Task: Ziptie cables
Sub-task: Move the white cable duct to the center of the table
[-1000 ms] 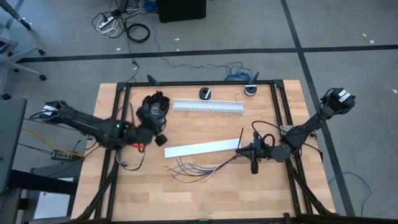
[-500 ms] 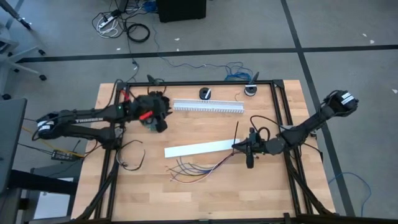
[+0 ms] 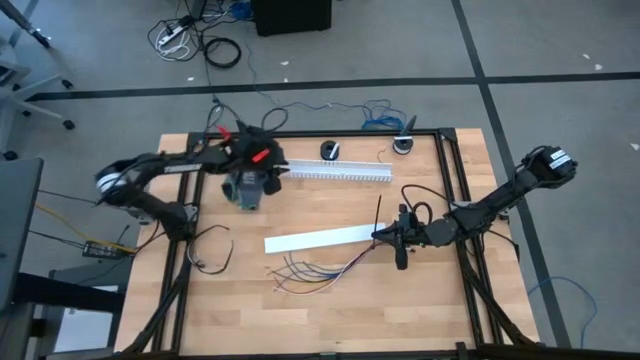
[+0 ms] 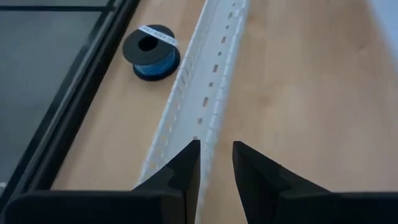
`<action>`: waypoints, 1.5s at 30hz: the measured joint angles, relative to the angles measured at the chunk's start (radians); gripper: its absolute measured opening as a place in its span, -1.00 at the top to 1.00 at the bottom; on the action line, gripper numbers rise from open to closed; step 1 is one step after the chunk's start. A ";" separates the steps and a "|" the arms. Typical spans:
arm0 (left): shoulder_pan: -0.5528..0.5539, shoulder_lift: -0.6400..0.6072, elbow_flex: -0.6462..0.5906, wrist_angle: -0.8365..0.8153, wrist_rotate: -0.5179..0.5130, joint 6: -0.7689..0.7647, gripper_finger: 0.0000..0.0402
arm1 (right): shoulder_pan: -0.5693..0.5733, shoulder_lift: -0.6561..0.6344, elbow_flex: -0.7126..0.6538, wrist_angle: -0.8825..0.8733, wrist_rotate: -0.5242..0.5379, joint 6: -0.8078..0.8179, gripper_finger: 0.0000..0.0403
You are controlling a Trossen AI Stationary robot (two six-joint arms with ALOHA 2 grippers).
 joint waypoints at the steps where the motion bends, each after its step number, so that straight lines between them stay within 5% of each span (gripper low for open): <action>1: 0.006 0.034 0.020 -0.007 -0.001 0.023 0.56 | 0.000 0.000 0.000 0.002 0.000 0.000 1.00; 13: 0.041 0.205 0.176 -0.131 0.092 0.146 0.56 | 0.001 0.000 0.001 -0.006 -0.027 0.008 1.00; 31: 0.044 0.303 0.176 -0.140 0.110 0.137 0.57 | 0.001 0.000 0.001 -0.014 -0.028 0.001 1.00; 39: 0.003 0.304 0.176 -0.146 0.115 0.110 0.95 | 0.000 0.000 0.001 -0.011 -0.025 0.001 1.00; 45: -0.039 0.306 0.176 -0.152 0.109 0.061 0.98 | 0.004 -0.003 0.001 0.039 -0.008 -0.010 1.00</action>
